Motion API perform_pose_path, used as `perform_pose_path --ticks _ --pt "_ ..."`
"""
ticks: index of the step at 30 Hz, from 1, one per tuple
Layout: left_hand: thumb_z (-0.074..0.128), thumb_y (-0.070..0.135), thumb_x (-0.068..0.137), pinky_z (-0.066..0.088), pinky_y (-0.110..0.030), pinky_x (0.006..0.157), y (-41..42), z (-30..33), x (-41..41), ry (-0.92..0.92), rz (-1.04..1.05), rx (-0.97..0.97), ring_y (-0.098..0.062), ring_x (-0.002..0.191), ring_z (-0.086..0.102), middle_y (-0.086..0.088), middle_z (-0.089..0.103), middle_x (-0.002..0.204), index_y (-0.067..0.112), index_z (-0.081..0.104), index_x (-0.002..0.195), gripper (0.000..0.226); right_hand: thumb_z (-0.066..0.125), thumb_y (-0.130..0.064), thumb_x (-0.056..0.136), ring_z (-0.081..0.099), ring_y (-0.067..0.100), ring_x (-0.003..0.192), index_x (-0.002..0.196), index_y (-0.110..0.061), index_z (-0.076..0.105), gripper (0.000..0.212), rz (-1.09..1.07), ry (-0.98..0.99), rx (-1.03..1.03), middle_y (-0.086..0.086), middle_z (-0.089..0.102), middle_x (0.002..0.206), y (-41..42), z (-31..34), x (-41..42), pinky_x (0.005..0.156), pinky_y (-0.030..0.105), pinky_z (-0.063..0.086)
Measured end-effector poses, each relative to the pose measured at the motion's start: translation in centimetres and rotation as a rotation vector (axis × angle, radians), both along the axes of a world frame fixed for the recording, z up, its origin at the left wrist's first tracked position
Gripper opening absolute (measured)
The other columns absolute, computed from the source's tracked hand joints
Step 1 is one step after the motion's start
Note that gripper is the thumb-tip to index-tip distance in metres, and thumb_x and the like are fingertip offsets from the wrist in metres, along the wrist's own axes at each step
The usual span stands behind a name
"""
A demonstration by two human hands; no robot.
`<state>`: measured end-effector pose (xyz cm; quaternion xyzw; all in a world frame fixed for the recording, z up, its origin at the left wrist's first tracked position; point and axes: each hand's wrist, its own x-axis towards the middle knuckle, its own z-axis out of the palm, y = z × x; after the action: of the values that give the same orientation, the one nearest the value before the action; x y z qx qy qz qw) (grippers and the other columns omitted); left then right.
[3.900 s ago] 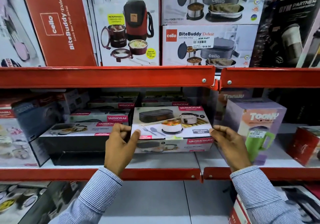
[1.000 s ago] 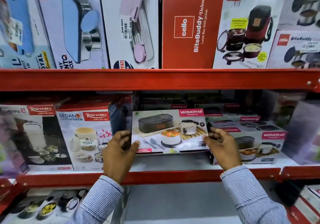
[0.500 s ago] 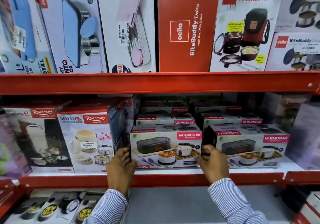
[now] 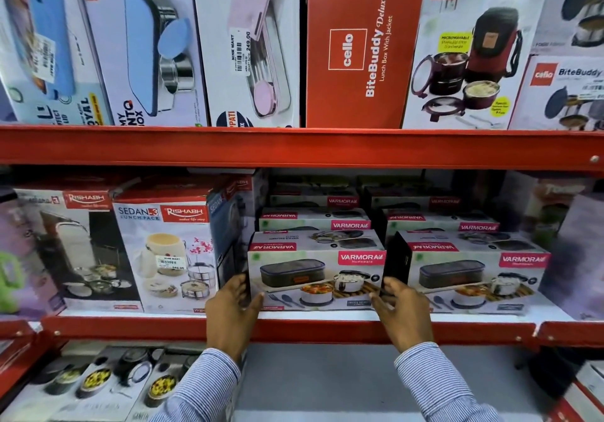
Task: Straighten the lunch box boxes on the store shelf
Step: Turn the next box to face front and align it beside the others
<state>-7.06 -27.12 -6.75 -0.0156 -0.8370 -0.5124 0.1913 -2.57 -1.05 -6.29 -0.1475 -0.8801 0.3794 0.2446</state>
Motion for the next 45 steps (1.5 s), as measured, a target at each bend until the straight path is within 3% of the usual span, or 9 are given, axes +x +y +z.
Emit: perform_pose_path --ticks 4,10,27,31,33,36,39,42,45 --pt "0.078 0.019 0.078 0.056 -0.032 0.090 -0.3 0.0 0.3 0.020 0.001 -0.023 -0.018 0.096 0.072 -0.011 0.075 0.110 0.006 0.063 0.123 0.049 0.074 -0.017 0.080 0.072 0.019 0.096 0.111 -0.011 0.069 0.033 -0.009 0.018 0.014 0.008 0.076 0.107 0.2 -0.2 0.5 0.088 0.036 0.057" --pt "0.078 0.017 0.078 0.056 -0.033 0.089 -0.4 -0.1 1.2 0.049 0.002 -0.052 -0.021 0.096 0.072 -0.012 0.075 0.109 0.004 0.064 0.120 0.045 0.074 -0.025 0.079 0.070 0.017 0.100 0.115 -0.012 0.068 0.039 -0.032 0.019 0.041 0.004 0.075 0.109 0.4 -0.6 1.5 0.093 0.034 0.055" --pt "0.078 0.024 0.078 0.056 -0.033 0.089 -0.8 -1.0 1.8 0.049 0.010 -0.086 -0.016 0.097 0.072 -0.008 0.075 0.112 0.011 0.064 0.124 0.050 0.076 -0.024 0.077 0.070 0.017 0.100 0.118 -0.013 0.068 0.043 -0.051 0.044 -0.041 0.005 0.075 0.111 0.5 -1.1 2.3 0.090 0.034 0.057" --pt "0.076 0.026 0.079 0.042 -0.029 0.097 -0.5 -0.9 3.2 0.156 0.087 -0.120 -0.017 0.110 0.065 -0.005 0.068 0.126 0.016 0.057 0.133 0.058 0.075 -0.023 0.078 0.069 0.018 0.102 0.122 -0.018 0.065 0.045 -0.051 0.128 -0.063 0.004 0.073 0.115 0.4 -1.1 3.4 0.087 0.032 0.056" --pt "0.075 0.023 0.081 0.040 -0.034 0.104 -0.1 -0.7 4.0 0.274 0.071 -0.163 -0.020 0.127 0.055 -0.005 0.055 0.141 0.015 0.052 0.137 0.061 0.072 -0.023 0.080 0.066 0.020 0.105 0.122 -0.019 0.064 0.042 -0.080 0.199 -0.006 0.006 0.071 0.118 0.6 -1.0 4.2 0.088 0.028 0.050" --pt "0.064 0.031 0.083 0.031 -0.046 0.116 1.1 -0.7 4.5 0.509 -0.012 -0.370 -0.021 0.145 0.032 -0.007 0.035 0.156 0.014 0.043 0.142 0.066 0.063 -0.026 0.085 0.054 0.026 0.126 0.131 -0.020 0.056 0.047 -0.128 0.242 0.193 0.006 0.060 0.137 1.4 -0.9 5.3 0.104 0.040 0.043" --pt "0.060 0.037 0.083 0.021 -0.058 0.119 4.0 -0.4 5.3 0.658 -0.087 -0.543 -0.033 0.150 0.021 -0.018 0.028 0.158 0.009 0.038 0.145 0.071 0.052 -0.036 0.086 0.032 0.025 0.144 0.144 -0.017 0.041 0.062 -0.172 0.243 0.499 0.006 0.038 0.155 3.2 -1.2 6.3 0.116 0.048 0.030" --pt "0.057 0.044 0.086 0.013 -0.064 0.118 8.4 0.4 6.7 0.675 -0.151 -0.686 -0.038 0.151 0.011 -0.017 0.019 0.162 0.010 0.027 0.151 0.079 0.047 -0.046 0.087 0.009 0.029 0.151 0.150 -0.017 0.026 0.073 -0.232 0.176 0.666 0.011 0.017 0.162 5.5 -0.9 7.4 0.120 0.055 0.014" --pt "0.052 0.051 0.087 0.009 -0.065 0.118 12.9 0.7 7.6 0.635 -0.181 -0.786 -0.037 0.152 0.002 -0.014 0.009 0.164 0.013 0.018 0.153 0.084 0.046 -0.050 0.086 0.002 0.035 0.151 0.152 -0.018 0.022 0.077 -0.266 0.144 0.753 0.015 0.011 0.163 8.0 -0.8 8.2 0.118 0.062 0.007"
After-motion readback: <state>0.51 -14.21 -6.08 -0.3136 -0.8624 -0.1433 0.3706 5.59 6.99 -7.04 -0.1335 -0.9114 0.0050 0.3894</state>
